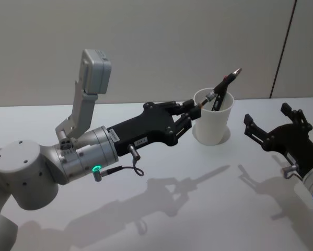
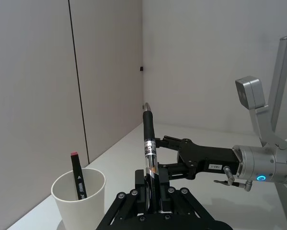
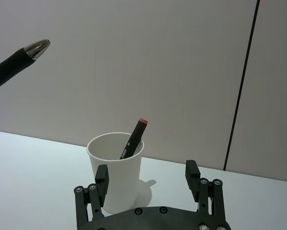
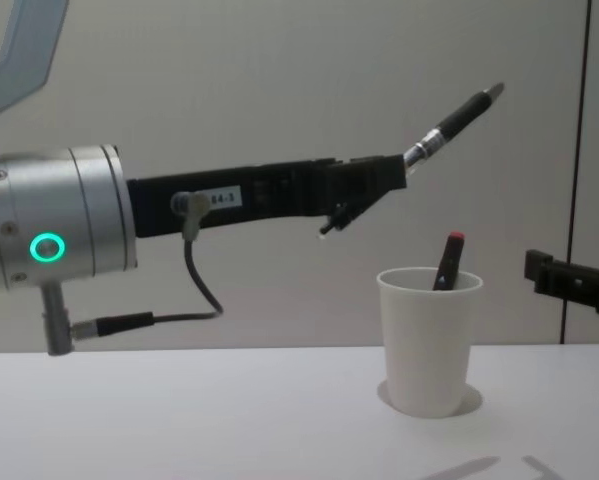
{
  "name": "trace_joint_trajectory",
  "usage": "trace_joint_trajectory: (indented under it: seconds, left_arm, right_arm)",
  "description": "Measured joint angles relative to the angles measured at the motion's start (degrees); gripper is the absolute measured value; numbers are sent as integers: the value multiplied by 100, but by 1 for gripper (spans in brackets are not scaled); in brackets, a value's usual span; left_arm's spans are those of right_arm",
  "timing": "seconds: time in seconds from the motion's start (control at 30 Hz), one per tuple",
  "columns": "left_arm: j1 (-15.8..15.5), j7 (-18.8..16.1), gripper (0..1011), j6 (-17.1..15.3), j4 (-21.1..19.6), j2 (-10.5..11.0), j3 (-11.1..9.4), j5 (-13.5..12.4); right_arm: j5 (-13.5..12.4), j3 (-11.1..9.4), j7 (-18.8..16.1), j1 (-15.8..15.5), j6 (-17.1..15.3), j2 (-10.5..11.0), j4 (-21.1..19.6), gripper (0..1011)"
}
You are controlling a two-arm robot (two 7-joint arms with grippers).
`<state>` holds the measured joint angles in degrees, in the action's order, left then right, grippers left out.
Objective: Place the pen into the pen holder.
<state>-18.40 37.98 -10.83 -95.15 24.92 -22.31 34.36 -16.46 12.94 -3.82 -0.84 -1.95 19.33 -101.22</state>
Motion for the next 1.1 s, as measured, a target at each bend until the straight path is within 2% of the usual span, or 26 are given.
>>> trace_joint_trajectory:
  seconds: [0.27,0.5,0.6,0.63,1.1]
  left_arm:
    - [-18,0,164,-5,6,-24,-17,-9]
    - [-28,0,164,-10,10,-36,-27,-13]
    - [-31,-1,164,-11,11,-39,-28,-14]
    - [-32,-1,164,-12,12,-41,-29,-15]
    - [-38,-1,164,-12,12,-48,-37,-17]
  right_arm:
    - [-25,-5,-28,-2,9,3,-2,1002]
    - [-282,-51,-194,-83,91,63,-69,1001]
    - [-429,-76,-272,-162,138,111,-136,1001]
    - [-579,-102,-345,-262,183,170,-219,1002]
    - [-1591,-224,-718,-890,478,451,-732,1002]
